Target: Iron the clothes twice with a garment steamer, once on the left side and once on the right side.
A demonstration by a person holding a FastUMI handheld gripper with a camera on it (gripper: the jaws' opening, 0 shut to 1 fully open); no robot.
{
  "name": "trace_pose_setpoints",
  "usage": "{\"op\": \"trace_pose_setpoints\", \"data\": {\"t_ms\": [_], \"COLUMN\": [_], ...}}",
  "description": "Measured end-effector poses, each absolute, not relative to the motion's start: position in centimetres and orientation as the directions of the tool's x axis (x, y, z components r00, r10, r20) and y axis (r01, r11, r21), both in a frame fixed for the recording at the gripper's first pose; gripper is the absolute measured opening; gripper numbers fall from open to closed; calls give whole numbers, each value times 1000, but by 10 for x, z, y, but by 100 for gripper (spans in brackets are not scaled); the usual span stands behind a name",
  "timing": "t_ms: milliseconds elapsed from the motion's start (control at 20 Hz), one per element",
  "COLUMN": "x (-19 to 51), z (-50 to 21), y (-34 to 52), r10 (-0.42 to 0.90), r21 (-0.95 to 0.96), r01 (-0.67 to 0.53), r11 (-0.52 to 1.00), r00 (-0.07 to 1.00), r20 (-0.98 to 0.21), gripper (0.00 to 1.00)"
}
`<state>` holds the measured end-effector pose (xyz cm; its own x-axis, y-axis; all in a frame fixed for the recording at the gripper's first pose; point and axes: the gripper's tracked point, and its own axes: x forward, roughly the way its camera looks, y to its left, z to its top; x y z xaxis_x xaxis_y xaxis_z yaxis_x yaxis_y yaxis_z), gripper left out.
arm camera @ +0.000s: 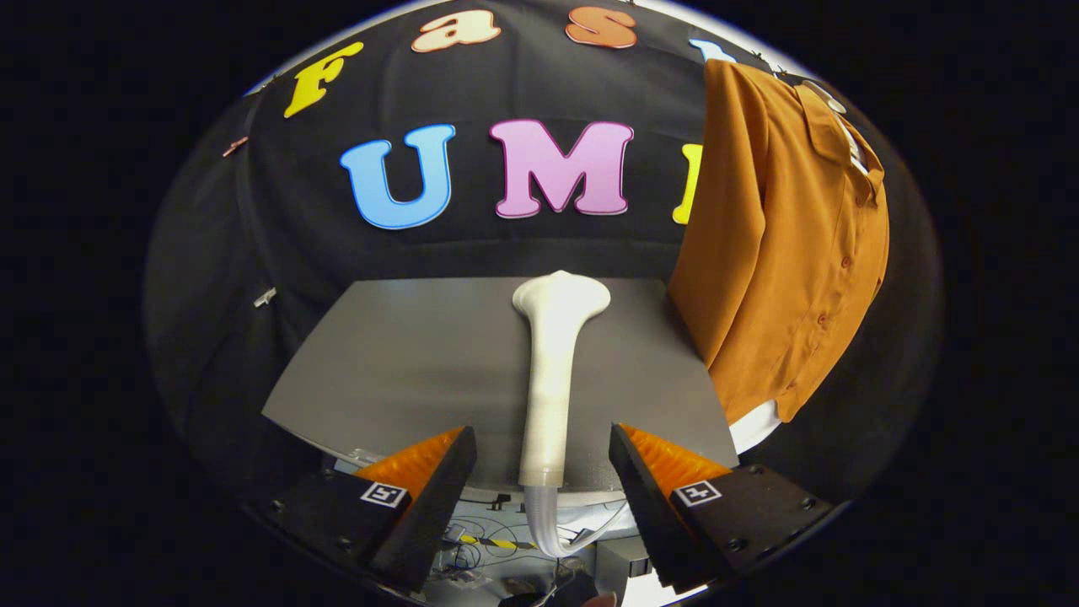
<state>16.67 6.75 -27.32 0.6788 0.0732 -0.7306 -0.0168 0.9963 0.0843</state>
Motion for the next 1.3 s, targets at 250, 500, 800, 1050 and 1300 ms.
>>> {"op": "trace_pose_setpoints", "data": {"t_ms": [250,500,800,1050,1300], "x": [174,172,171,154,112], "z": [-309,-314,-288,-215,-149], "y": [69,75,67,46,19], "r10": [28,90,111,97,126], "r21": [23,104,162,199,219], "r01": [-16,-17,-8,-6,-70], "r11": [1000,994,987,980,973], "r00": [636,644,760,888,959], "r20": [-771,-760,-640,-450,-255], "gripper": [84,34,21,21,21]}}
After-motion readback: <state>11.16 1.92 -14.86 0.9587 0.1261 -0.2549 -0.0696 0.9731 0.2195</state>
